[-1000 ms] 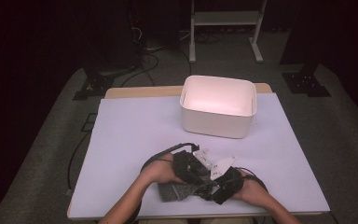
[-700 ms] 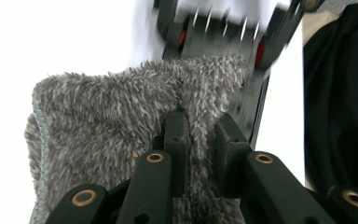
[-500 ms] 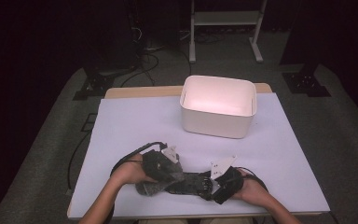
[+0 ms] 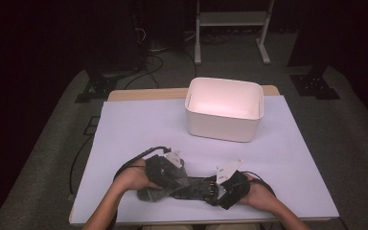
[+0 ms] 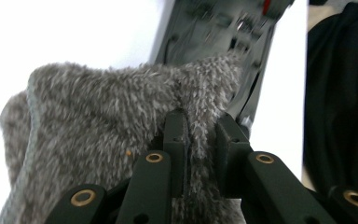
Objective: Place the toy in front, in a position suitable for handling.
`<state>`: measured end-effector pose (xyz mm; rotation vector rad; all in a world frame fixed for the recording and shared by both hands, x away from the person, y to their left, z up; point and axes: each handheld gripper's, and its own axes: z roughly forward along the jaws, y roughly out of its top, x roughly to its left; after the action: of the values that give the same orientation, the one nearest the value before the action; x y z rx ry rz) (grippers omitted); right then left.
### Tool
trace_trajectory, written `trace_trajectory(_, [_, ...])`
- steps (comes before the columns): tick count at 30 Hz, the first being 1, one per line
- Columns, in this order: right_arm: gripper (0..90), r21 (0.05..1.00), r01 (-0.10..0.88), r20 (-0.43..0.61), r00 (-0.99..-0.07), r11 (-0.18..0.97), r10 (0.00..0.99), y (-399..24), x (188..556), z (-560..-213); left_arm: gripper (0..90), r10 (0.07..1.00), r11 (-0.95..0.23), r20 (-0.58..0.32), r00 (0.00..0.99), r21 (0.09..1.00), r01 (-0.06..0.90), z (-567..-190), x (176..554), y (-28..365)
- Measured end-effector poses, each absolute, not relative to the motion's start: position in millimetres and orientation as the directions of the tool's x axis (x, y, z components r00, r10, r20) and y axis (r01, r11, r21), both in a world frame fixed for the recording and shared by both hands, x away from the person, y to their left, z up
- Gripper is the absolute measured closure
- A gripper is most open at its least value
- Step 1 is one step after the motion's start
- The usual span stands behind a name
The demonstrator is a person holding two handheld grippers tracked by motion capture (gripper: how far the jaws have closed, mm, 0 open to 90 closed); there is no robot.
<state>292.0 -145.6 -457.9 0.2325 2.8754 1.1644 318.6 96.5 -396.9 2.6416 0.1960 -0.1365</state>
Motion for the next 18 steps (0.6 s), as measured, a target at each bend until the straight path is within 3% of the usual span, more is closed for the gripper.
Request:
trace_trajectory(8, [23.2, 0.682, 0.108, 0.003, -0.990, 0.723, 0.144, -144, 292, -457, 77.3, 0.064, -0.875, -0.108, 0.992, 0.471, 0.108, -395, 320, 59])
trace_trajectory(15, [23.2, 0.672, 0.072, -0.043, -0.990, 0.737, 0.137, -148, 296, -455, 76.8, 0.079, -0.879, -0.094, 0.992, 0.463, 0.114, -391, 324, 62])
trace_trajectory(18, [23.2, 0.681, 0.108, -0.016, -0.987, 0.724, 0.162, -153, 300, -456, 76.8, 0.095, -0.879, -0.099, 0.991, 0.459, 0.130, -392, 326, 67])
